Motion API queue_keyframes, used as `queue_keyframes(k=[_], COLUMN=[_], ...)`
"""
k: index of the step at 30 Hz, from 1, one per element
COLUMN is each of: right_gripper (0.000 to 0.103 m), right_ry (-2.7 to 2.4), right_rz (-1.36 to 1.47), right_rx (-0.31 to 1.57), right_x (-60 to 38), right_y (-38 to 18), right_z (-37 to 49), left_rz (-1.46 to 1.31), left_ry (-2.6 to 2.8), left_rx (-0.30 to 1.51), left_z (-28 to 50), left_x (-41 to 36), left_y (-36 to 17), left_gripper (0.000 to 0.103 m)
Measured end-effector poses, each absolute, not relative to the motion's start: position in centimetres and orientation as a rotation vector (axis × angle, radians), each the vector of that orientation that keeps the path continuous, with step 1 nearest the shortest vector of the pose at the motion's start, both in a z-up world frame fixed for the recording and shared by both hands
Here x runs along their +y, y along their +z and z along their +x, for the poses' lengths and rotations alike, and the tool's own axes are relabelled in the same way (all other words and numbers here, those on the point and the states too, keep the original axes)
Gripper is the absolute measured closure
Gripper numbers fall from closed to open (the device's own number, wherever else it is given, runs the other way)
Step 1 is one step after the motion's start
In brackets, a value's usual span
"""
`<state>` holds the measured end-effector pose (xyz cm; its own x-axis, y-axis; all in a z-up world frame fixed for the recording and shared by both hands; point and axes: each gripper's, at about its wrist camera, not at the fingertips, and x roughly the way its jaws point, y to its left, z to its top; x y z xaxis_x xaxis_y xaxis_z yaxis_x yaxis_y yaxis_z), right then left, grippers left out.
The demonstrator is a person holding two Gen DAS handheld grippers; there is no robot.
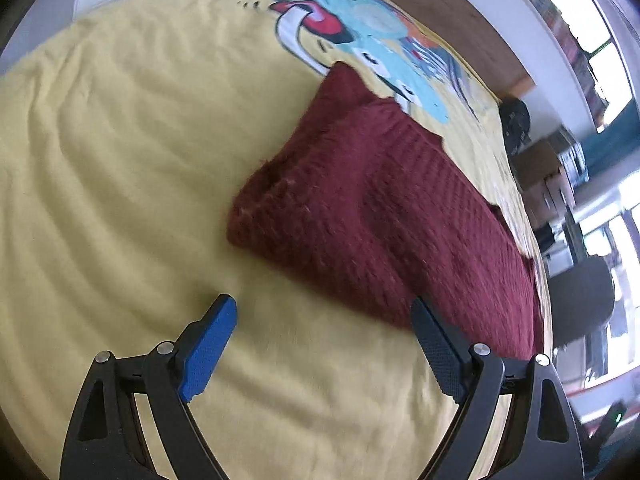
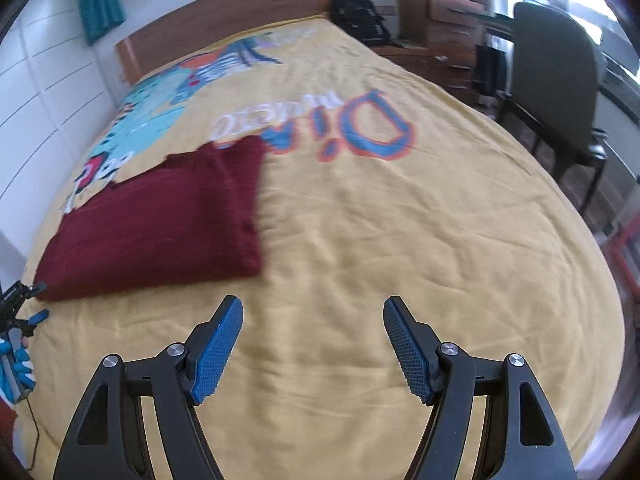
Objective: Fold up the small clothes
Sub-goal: 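Move the left tool to one side of the folded sweater and grasp it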
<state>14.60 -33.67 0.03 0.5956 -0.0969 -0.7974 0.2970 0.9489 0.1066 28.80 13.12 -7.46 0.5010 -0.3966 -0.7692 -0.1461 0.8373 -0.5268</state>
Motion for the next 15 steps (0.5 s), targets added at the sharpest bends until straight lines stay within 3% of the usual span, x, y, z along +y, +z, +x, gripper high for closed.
queue_keyframes(k=[10, 12, 13, 14, 15], right_gripper=[0.029, 0.028, 0.028, 0.028, 0.028], right_ry=[-0.295, -0.302, -0.304, -0.306, -0.306], right_rz=[0.253, 0.261, 0.264, 0.269, 0.274], right_rx=[0.912, 0.908, 0.906, 0.905, 0.901], right_x=[-37.0, -37.6, -37.9, -38.1, -38.4], right_y=[-0.4, -0.5, -0.6, -0.6, -0.6], right_z=[14.1, 14.0, 14.0, 13.9, 13.7], left_rz=[-0.784, -0.813, -0.821, -0.838, -0.851], left_ry=[-0.146, -0.132, -0.119, -0.117, -0.116], left_rx=[0.951, 0.951, 0.96, 0.975, 0.983], left_z=[35.3, 36.3, 36.6, 37.0, 37.3], left_x=[15.6, 16.1, 16.3, 16.5, 16.6], left_y=[-7.8, -7.9, -8.0, -8.2, -8.2], left_gripper=[0.022, 0.039, 0.058, 0.068, 0.07])
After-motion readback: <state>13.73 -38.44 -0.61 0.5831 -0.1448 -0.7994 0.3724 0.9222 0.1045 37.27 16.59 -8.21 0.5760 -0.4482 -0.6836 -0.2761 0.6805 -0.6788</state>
